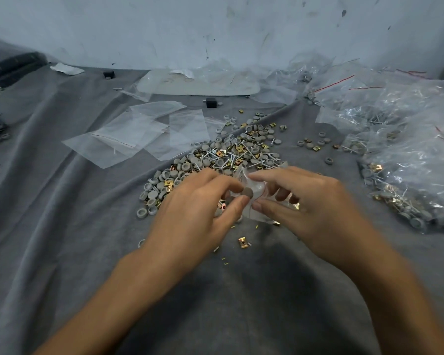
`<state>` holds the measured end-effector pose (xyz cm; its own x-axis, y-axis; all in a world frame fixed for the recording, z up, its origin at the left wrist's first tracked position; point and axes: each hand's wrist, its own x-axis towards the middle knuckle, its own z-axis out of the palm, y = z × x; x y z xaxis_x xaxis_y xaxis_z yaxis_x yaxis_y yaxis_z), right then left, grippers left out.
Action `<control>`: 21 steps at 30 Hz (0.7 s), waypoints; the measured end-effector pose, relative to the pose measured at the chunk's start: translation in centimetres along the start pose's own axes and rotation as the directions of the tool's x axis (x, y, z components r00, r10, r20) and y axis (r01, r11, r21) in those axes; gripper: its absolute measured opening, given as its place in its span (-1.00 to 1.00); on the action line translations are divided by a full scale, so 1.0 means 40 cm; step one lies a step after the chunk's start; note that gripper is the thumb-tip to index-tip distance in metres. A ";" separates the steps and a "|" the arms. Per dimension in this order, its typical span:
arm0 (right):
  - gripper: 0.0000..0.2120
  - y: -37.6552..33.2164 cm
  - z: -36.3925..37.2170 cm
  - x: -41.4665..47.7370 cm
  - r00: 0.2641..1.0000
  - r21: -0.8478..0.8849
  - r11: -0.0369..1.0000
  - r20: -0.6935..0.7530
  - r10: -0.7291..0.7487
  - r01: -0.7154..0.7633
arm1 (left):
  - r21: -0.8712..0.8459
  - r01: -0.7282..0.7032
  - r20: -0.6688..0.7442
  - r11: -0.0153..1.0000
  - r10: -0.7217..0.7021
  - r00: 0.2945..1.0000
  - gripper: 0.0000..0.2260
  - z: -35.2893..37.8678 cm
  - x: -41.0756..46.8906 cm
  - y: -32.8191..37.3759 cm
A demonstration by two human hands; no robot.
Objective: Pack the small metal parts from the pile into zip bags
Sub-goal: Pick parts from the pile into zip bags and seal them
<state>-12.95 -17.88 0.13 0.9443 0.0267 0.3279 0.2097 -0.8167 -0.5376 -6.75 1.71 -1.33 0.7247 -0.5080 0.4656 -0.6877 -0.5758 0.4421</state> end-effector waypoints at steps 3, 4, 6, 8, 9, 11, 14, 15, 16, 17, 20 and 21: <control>-0.58 0.003 0.000 0.000 1.000 -0.007 1.000 -0.010 0.005 -0.005 | 0.000 0.000 -0.017 1.000 0.000 1.000 -0.79 -0.006 0.001 -0.003; -0.57 0.003 -0.001 0.001 1.000 -0.008 1.000 -0.012 0.006 -0.006 | -0.010 -0.002 -0.026 1.000 0.002 1.000 -0.80 -0.007 0.001 -0.004; -0.54 0.001 0.000 0.001 1.000 -0.010 1.000 -0.008 0.006 -0.006 | -0.051 -0.009 -0.045 0.999 0.007 0.999 -0.80 -0.006 0.002 0.000; -0.55 0.002 0.003 0.001 1.000 -0.011 1.000 -0.003 -0.004 0.004 | -0.097 -0.012 -0.045 0.995 0.008 0.999 -0.77 0.001 0.002 0.004; -0.56 0.002 0.004 0.001 1.000 -0.005 1.000 -0.006 -0.009 0.009 | -0.111 -0.007 -0.048 0.994 0.002 0.999 -0.76 0.004 0.001 0.004; -0.56 0.001 0.002 0.001 1.000 0.022 1.000 -0.020 -0.015 0.015 | -0.148 0.012 -0.080 0.989 -0.024 0.997 -0.74 0.007 0.002 -0.002; -0.55 -0.011 0.008 -0.001 0.999 0.111 0.993 -0.021 -0.033 0.035 | -0.271 0.059 -0.027 0.961 -0.069 0.997 -0.60 0.008 0.009 -0.024; -0.58 -0.016 0.014 0.000 0.999 0.181 0.982 -0.003 -0.047 0.047 | -0.310 0.073 0.023 0.948 -0.070 0.997 -0.62 0.010 0.013 -0.030; -0.60 -0.018 0.016 0.001 0.998 0.257 0.965 0.019 -0.055 0.048 | -0.341 0.083 0.063 0.936 -0.065 0.996 -0.70 0.014 0.017 -0.037; -0.59 -0.016 0.016 0.002 0.998 0.319 0.947 0.044 -0.049 0.032 | -0.364 0.095 0.086 0.927 -0.068 0.994 -0.79 0.017 0.019 -0.043; -0.71 0.027 0.006 0.004 0.998 0.312 0.948 0.037 0.054 -0.063 | -0.454 0.143 0.109 0.880 -0.105 0.988 -0.93 0.019 0.024 -0.063; -0.73 0.050 0.005 0.004 0.992 0.260 0.958 0.012 0.123 -0.122 | -0.491 0.151 0.118 0.858 -0.106 0.987 -0.92 0.016 0.026 -0.067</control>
<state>-12.32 -19.38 -1.04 0.9659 -0.0674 0.2501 0.1516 -0.6361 -0.7566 -4.12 2.33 -2.54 0.7936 -0.5162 0.3221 -0.5021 -0.2565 0.8259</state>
